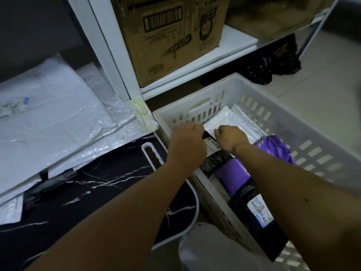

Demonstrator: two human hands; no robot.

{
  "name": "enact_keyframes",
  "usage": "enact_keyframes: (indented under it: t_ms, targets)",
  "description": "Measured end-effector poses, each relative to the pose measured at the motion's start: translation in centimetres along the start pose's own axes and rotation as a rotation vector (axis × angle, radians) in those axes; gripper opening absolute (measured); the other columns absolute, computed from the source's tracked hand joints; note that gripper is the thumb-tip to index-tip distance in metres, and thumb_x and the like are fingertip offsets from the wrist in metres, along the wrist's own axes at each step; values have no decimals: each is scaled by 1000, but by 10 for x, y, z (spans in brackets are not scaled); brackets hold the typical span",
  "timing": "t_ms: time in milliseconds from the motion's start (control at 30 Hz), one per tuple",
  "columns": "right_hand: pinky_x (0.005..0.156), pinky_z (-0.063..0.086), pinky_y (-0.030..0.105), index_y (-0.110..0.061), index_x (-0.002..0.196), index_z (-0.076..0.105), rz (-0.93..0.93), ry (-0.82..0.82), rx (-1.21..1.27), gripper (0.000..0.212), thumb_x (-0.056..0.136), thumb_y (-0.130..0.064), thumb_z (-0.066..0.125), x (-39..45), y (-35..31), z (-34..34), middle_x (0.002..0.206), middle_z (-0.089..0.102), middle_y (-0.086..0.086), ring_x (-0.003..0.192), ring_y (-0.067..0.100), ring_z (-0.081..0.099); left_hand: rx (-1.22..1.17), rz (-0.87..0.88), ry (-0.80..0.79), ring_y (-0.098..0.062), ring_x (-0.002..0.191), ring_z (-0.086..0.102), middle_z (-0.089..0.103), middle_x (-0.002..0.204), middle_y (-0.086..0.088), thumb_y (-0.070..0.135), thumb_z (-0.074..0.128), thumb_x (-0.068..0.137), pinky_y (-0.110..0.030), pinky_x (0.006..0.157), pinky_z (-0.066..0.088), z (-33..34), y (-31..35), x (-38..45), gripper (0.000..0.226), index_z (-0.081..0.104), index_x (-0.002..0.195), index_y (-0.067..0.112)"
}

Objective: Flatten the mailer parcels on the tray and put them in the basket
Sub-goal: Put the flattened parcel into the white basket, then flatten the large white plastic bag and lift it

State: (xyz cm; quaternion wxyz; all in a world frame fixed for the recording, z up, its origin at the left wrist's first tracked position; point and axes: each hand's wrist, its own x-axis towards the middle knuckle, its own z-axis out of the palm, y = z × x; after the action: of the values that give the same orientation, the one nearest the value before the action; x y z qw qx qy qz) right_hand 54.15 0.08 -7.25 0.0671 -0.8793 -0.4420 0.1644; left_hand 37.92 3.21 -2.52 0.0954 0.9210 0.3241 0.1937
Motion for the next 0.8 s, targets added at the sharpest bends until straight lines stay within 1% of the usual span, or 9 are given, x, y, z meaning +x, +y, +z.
enact_keyframes:
  t_ms: [33,100,233,300,367,467,567,667,800]
  targets:
    - [77,38,33,-12,95,58,-36,-3,-9,36,103,-34,30,-6,-7,-10,116,63,16,105,34,55,-23,-13,21,-27,78,57,62,84,-12,16,44,78,-37,69,47,-10,0,-7,26,65,88,3]
    - [73,34,30,-13,89,55,-90,-11,-18,31,103,-30,33,-16,-19,-27,115,63,16,102,33,55,-43,-33,9,-28,79,57,62,88,-13,16,43,79,-37,70,48,-27,-2,-19,30,66,92,2]
    - [74,35,27,-10,101,65,-183,-39,-80,27,99,-23,41,-36,-51,-57,115,63,13,103,31,57,-77,-137,-71,-25,95,57,59,108,-9,16,43,92,-41,84,49,-62,-17,-53,28,60,112,7]
    - [74,38,29,-12,97,65,-236,-65,-157,20,95,-18,47,-49,-78,-70,112,65,13,99,30,58,-65,-216,-110,-23,98,56,57,110,-7,18,44,93,-39,85,49,-80,-32,-76,26,59,113,10]
    - [78,44,32,-11,101,68,-277,-93,-216,19,93,-15,51,-61,-106,-80,110,65,11,99,29,60,-13,-291,-168,-22,99,54,53,110,-6,17,46,92,-36,85,49,-94,-51,-97,25,57,113,12]
    - [88,49,34,-12,108,67,-360,-137,-299,22,93,-17,53,-81,-153,-84,113,64,8,103,26,59,56,-420,-216,-22,102,51,50,113,-6,18,46,92,-36,88,48,-119,-85,-132,24,55,113,11]
    - [87,50,34,-13,109,66,-461,-152,-390,22,92,-20,54,-102,-200,-82,114,63,7,102,25,60,127,-567,-214,-27,108,49,47,119,-10,20,47,91,-39,91,47,-146,-119,-160,28,54,116,9]
    - [85,47,31,-15,116,63,-581,-110,-457,27,93,-21,51,-121,-248,-67,123,53,8,106,26,56,190,-713,-215,-30,117,45,42,127,-13,22,49,91,-40,95,45,-170,-147,-188,36,51,124,9]
    - [99,41,39,-20,130,55,-700,-41,-478,37,94,-25,49,-141,-305,-26,148,29,7,124,30,40,281,-851,-165,-28,117,41,30,134,-10,17,52,89,-36,89,44,-194,-175,-224,39,49,126,7]
